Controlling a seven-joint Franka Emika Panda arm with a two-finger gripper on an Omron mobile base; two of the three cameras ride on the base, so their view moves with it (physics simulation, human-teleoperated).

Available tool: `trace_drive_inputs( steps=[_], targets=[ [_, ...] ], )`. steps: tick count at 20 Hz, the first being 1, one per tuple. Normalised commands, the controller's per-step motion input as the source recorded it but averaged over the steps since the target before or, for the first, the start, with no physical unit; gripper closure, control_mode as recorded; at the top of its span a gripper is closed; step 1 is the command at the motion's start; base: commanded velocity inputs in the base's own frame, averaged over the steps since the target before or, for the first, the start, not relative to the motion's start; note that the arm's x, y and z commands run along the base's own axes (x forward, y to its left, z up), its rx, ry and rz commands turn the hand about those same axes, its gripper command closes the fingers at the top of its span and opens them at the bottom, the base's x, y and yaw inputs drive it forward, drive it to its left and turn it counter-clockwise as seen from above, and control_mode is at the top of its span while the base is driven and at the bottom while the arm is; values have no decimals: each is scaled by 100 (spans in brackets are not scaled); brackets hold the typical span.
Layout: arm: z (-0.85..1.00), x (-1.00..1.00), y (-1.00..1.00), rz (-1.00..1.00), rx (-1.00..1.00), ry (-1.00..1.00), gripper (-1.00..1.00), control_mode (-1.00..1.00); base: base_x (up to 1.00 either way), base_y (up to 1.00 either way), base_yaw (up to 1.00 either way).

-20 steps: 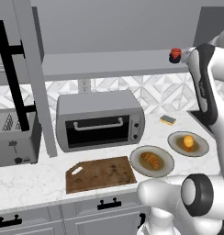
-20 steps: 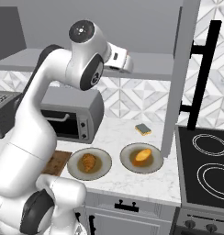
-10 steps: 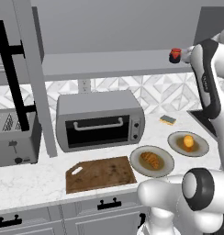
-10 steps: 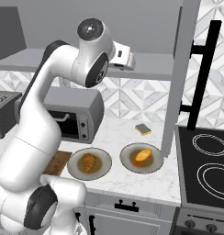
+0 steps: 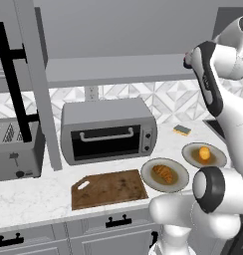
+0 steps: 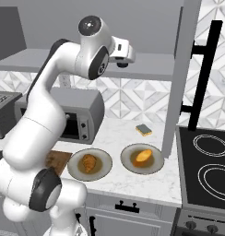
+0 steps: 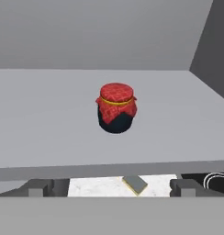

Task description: From the different types of pastries on the counter, select a croissant and place it on the cutting board. Then retrieve a jar of jam from the cabinet and place it alongside the croissant on the cutting board.

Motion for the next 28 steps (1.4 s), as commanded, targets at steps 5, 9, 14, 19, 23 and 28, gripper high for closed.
trace_drive_inputs(
  steps=[5,9,14,19,23,28],
  targets=[
    [4,24,0,0,0,1,-100,-100,0,0,0],
    [0,48,0,0,-1,0,-100,-100,0,0,0],
    [0,56,0,0,-5,0,-100,-100,0,0,0],
    [0,53,-5,0,-3,0,-100,-100,0,0,0],
    [0,34,-9,0,0,0,-100,-100,0,0,0],
    [0,9,-12,0,0,0,-100,-100,0,0,0]
  ],
)
